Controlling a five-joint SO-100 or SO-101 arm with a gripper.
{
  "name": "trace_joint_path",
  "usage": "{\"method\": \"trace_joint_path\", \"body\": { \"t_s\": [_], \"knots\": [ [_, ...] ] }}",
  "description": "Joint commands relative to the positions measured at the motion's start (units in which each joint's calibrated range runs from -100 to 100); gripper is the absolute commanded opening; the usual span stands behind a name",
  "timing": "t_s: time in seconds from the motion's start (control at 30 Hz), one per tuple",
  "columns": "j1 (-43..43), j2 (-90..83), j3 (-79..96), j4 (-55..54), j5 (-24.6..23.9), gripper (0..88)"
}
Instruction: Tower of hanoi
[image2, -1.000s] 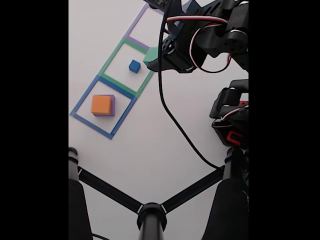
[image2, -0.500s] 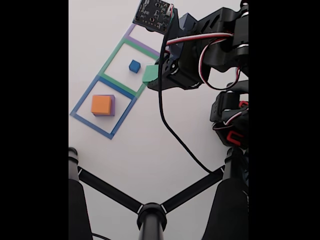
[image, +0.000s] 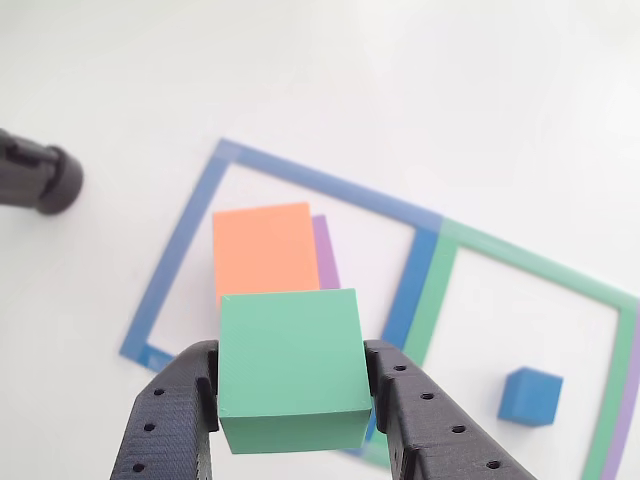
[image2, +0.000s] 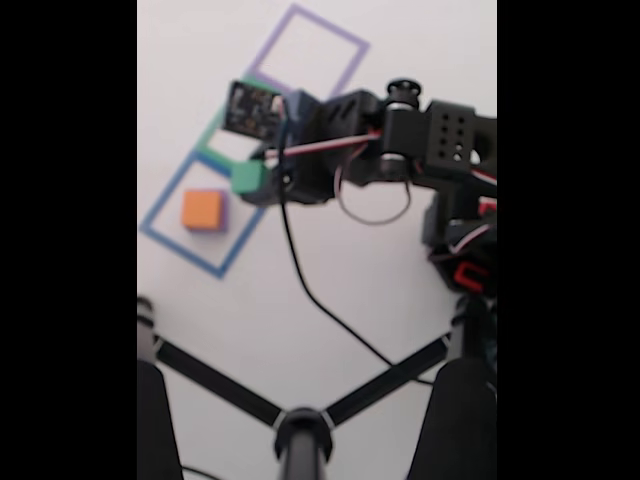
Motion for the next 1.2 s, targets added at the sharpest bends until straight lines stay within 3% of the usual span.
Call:
{"method": "trace_joint_path", "body": {
  "t_s": [0.0, 0.47, 0.83, 1.17],
  "knots": [
    [-0.6, 0.0, 7.4, -16.7, 0.2, 6.3],
    [-1.3, 15.6, 15.5, -46.2, 0.2, 6.8],
    [-1.5, 25.5, 16.1, -57.3, 0.2, 7.1],
    [-2.2, 28.8, 16.3, -60.8, 0.2, 7.1]
  ]
}}
